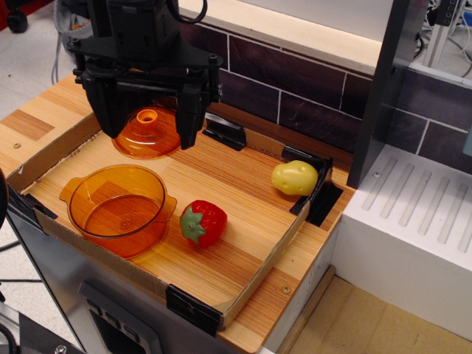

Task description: Put potato in pot

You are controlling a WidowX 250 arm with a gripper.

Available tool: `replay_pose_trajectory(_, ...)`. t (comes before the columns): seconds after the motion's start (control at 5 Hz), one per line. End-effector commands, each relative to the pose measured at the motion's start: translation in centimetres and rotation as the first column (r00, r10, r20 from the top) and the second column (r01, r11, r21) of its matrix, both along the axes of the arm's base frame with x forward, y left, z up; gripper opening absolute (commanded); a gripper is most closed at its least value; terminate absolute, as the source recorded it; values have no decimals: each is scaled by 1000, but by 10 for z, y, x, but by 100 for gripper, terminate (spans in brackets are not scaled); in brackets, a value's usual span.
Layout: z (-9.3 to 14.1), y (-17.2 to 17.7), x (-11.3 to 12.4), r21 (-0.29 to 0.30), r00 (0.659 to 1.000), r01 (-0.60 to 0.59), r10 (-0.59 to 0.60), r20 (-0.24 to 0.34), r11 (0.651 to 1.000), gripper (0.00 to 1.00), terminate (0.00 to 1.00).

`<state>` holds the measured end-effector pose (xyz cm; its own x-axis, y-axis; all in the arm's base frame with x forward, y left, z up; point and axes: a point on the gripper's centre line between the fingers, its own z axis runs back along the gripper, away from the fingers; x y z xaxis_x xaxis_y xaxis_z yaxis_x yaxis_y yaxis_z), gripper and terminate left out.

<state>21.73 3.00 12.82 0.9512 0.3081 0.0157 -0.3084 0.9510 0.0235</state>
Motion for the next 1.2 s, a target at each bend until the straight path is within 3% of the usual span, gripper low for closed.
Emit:
replay_pose_trajectory(0.0, 0, 0, 0, 0, 1000, 0, 0, 0, 1000, 100, 0)
replay_pose_trajectory(0.2, 2, -8, 7, -50, 989, -148, 149, 13, 988, 100, 0)
replay_pose_trajectory(0.4, 4, -16, 19, -84, 921, -387, 389, 14, 918, 100, 0)
replay_pose_trajectory(0.6, 2, -21, 30, -125, 794, -594, 604, 70, 795, 100, 0)
replay_pose_trajectory(0.8, -5, -19, 36, -118, 619, -772, 781, 81, 625, 100, 0)
replay_pose_trajectory(1.0, -11, -19, 45, -183, 438, -871, 889, 134, 456, 100, 0)
